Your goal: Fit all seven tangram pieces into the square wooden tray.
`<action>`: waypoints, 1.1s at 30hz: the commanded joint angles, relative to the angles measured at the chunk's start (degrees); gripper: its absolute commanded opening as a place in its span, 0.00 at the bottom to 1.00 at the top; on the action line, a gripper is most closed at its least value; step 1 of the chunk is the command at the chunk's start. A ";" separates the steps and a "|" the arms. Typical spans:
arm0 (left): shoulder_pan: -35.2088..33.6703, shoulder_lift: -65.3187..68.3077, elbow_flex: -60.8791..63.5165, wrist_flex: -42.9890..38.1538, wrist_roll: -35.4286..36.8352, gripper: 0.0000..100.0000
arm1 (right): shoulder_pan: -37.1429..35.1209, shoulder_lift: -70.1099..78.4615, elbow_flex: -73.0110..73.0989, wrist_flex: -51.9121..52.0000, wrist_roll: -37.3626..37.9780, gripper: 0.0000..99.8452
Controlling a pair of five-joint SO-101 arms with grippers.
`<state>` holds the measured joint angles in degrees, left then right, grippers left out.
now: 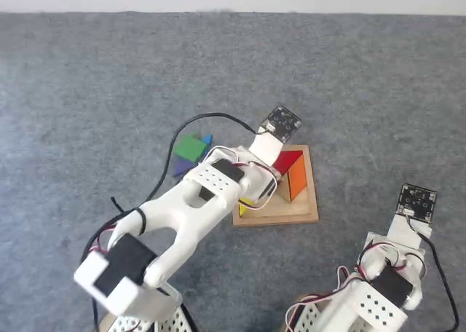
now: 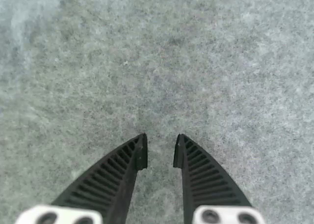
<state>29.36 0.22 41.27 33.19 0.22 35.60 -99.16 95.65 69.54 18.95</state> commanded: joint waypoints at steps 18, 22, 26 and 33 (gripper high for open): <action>-32.97 -2.73 -15.96 17.58 -4.57 0.18 | -0.57 -0.92 1.05 0.13 0.53 0.11; -33.76 4.92 -24.66 24.26 -6.95 0.21 | -0.57 -0.92 1.05 0.13 0.53 0.11; -33.67 6.07 -26.86 26.73 -12.48 0.21 | -0.57 -0.92 1.05 0.13 0.53 0.11; -31.12 6.77 -25.80 27.96 -17.41 0.27 | -0.57 -0.92 1.05 0.13 0.53 0.11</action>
<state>-2.81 7.69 17.36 59.56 -14.81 35.60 -99.16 95.65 69.54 18.95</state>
